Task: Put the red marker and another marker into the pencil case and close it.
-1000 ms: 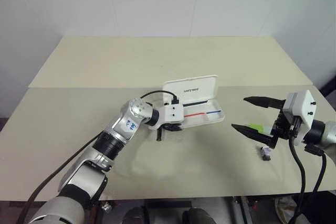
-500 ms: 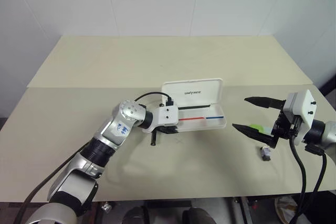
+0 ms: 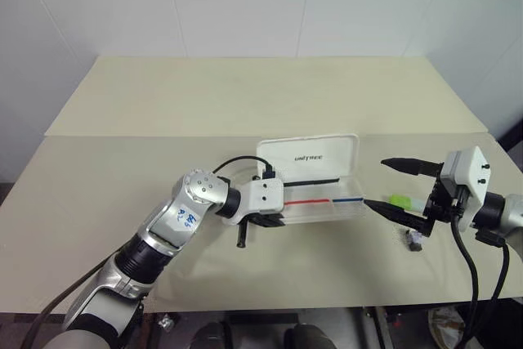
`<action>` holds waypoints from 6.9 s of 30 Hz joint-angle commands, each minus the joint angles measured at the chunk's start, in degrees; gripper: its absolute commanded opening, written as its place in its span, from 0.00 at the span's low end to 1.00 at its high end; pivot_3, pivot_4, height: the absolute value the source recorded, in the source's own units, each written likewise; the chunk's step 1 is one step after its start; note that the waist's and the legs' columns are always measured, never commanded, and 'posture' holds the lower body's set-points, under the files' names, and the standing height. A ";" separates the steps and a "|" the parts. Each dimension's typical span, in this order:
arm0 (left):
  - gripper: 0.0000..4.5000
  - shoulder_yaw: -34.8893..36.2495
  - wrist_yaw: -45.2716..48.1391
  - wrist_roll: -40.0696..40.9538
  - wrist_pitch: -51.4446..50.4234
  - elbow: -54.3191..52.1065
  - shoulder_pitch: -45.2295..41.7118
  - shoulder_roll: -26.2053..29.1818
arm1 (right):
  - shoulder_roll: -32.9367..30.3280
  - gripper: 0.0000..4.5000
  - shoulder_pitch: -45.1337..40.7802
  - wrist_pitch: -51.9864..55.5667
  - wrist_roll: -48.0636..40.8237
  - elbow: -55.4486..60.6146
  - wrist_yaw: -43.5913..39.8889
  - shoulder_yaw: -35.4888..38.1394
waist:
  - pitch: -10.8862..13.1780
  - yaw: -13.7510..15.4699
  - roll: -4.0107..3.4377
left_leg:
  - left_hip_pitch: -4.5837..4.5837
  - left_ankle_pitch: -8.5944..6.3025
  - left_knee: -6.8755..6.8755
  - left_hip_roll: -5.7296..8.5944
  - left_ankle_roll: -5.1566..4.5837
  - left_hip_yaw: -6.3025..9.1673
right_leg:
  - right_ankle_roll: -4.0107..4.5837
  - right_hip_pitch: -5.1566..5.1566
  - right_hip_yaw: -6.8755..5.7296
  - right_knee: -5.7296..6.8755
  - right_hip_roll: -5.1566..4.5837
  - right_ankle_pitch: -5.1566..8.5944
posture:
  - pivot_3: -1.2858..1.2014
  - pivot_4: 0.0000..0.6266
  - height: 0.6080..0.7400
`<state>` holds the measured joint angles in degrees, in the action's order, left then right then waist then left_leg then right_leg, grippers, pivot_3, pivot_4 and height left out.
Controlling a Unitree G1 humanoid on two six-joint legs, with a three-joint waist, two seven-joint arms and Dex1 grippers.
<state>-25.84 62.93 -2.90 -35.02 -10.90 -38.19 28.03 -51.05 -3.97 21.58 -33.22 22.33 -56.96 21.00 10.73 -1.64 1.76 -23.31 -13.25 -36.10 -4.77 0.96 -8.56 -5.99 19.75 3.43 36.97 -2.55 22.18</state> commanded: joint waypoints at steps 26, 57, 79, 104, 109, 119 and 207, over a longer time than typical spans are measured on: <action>0.40 0.32 -0.98 4.60 6.89 -3.19 0.77 -0.45 | 0.41 1.00 -0.52 -0.14 -1.88 3.08 2.72 0.64 | 0.00 -0.05 0.00 | 0.02 -0.01 -0.01 0.01 -0.01 0.04 | 0.00 -0.05 -0.01 0.00 -0.03 0.00 | 0.52 0.24 1.00; 0.99 22.48 -10.41 13.64 -8.55 4.05 6.80 22.66 | 4.56 1.00 -18.03 -1.48 -2.06 -3.79 -5.39 -12.41 | 0.03 -0.05 -0.01 | -0.01 -0.06 0.08 -0.02 0.03 -0.04 | 0.08 0.10 -0.15 0.00 -0.10 0.04 | 0.52 0.24 1.00; 0.66 16.53 -11.04 8.21 2.19 11.81 10.46 18.23 | 3.30 1.00 -15.61 0.94 -3.90 1.71 -3.80 -9.82 | 0.02 0.12 0.00 | -0.01 -0.12 -0.01 -0.24 0.12 -0.50 | 0.19 0.60 -0.03 0.55 -0.18 0.10 | 0.52 0.24 1.00; 0.13 15.70 0.46 11.89 2.62 1.92 5.74 21.51 | 3.95 1.00 -17.31 -1.08 -0.53 -3.61 -4.71 -10.93 | 0.02 -0.07 0.01 | -0.25 0.08 0.14 -0.39 0.07 -0.38 | 0.57 0.81 -0.09 0.43 -0.11 -0.15 | 0.52 0.24 1.00; 0.13 14.27 3.65 13.40 0.78 -1.25 3.14 20.84 | 3.86 1.00 -16.19 -1.17 -0.17 -3.39 -4.25 -10.33 | 0.02 -0.11 0.00 | -0.26 0.02 0.09 -0.41 0.15 -0.53 | 0.43 0.86 -0.07 0.42 0.02 -0.06 | 0.52 0.24 1.00; 0.13 7.62 1.94 11.27 0.58 1.50 -4.38 12.28 | 2.53 1.00 -11.70 0.10 -1.08 0.15 -2.23 -6.35 | 0.03 0.05 0.01 | -0.25 0.01 -0.05 -0.26 0.15 -0.58 | 0.29 0.85 -0.01 0.48 0.16 0.00 | 0.52 0.24 1.00; 1.00 20.59 17.31 24.54 20.68 13.82 -7.99 8.53 | -16.78 1.00 -17.41 -16.23 16.95 -49.39 -27.54 -13.91 | 0.10 -0.64 -0.04 | 0.01 0.04 -0.35 0.04 -0.04 -0.57 | -0.03 0.49 0.07 0.63 0.05 0.01 | 0.52 0.24 1.00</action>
<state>-7.00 80.25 20.31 -14.92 3.75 -44.81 36.21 -66.75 -19.44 8.74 -18.85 -22.78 -82.11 8.18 10.83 -2.28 1.72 -23.30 -13.21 -36.46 -4.73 0.91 -9.15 -6.02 20.25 3.50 37.59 -2.51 22.19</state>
